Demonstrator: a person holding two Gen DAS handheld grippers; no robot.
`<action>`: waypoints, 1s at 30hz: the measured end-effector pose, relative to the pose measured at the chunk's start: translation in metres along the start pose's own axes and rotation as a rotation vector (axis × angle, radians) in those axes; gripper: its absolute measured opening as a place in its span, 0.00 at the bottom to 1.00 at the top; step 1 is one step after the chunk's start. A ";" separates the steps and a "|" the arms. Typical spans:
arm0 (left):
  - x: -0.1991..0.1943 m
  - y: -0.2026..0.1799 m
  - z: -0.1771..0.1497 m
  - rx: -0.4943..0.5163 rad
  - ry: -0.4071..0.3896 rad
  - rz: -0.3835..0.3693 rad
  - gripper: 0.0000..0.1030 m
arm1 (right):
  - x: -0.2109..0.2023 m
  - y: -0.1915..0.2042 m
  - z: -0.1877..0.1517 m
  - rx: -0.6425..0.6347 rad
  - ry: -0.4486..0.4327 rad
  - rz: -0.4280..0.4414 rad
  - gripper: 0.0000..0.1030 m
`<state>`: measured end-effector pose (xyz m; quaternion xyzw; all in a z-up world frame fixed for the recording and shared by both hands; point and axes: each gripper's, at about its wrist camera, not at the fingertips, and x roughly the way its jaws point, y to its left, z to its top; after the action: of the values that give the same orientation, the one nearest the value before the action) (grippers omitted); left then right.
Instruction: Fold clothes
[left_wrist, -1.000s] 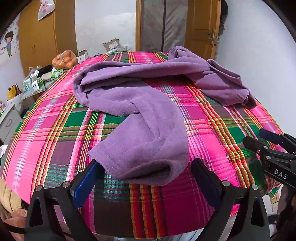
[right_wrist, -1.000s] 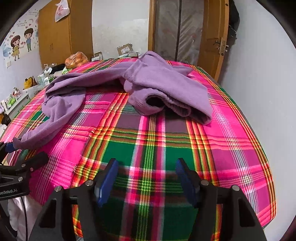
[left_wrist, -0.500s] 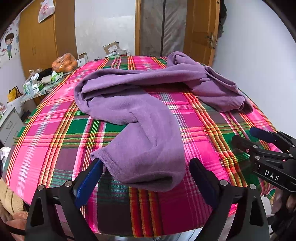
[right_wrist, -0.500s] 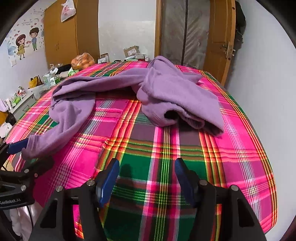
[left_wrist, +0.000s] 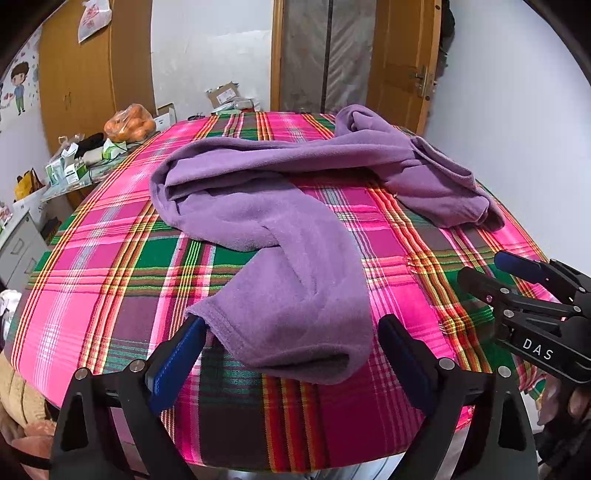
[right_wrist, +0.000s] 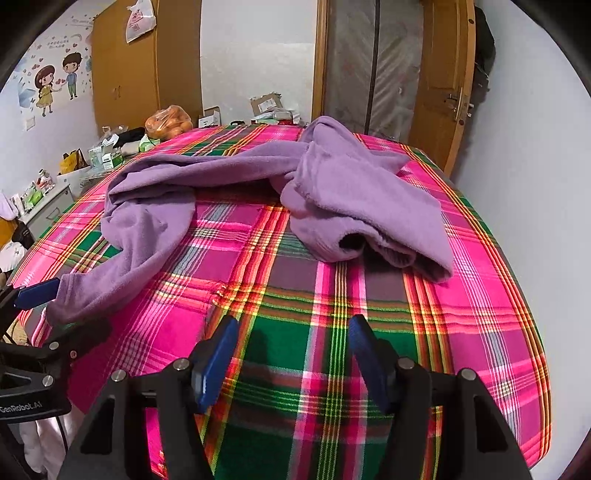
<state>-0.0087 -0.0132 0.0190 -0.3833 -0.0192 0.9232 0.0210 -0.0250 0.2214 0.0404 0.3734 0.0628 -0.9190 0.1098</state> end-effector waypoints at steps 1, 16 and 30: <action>0.000 0.001 0.001 -0.002 0.000 -0.002 0.92 | 0.000 0.000 0.001 -0.002 -0.002 0.001 0.61; -0.013 0.025 0.018 -0.042 -0.035 0.040 0.92 | -0.006 0.004 0.032 -0.020 -0.070 -0.004 0.61; -0.004 0.044 0.019 -0.049 -0.025 0.077 0.92 | 0.000 0.015 0.052 -0.047 -0.099 -0.012 0.61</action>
<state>-0.0203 -0.0577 0.0336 -0.3725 -0.0273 0.9273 -0.0244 -0.0561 0.1967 0.0770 0.3243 0.0812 -0.9353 0.1161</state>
